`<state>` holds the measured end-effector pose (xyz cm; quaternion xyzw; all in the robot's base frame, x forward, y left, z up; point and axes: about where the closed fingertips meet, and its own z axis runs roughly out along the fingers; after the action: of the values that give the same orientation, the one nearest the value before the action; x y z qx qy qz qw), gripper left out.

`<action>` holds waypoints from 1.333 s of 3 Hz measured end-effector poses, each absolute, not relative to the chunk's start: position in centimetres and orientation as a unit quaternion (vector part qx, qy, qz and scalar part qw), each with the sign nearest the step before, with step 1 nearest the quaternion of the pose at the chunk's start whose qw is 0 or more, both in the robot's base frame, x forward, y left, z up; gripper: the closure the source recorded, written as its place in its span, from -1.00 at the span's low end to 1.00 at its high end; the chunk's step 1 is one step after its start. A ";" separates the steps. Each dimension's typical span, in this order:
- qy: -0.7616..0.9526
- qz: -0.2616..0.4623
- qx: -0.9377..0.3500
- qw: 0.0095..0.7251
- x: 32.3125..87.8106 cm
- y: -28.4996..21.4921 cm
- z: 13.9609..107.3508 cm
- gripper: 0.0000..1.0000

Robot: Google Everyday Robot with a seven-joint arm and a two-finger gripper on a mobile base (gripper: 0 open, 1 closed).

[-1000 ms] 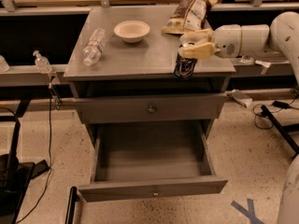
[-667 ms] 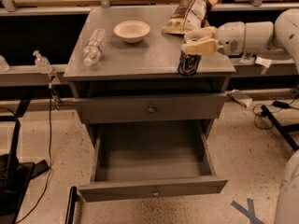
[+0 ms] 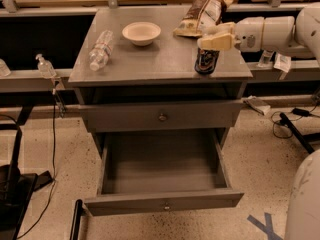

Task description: Pick pepsi can from middle drawer and place on counter

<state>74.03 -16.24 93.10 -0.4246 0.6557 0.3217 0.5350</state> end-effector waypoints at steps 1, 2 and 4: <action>0.678 0.299 -0.414 0.529 75.4 -17.0 93.3 1.00; 0.704 0.273 -0.394 0.524 76.4 -18.8 92.8 1.00; 0.706 0.274 -0.394 0.520 76.7 -18.4 92.4 0.27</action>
Offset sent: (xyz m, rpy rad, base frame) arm 0.0330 -0.0565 -0.0043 -0.1130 0.0718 -0.2248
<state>76.67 -18.44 92.41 -0.3935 0.7065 0.2744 0.5203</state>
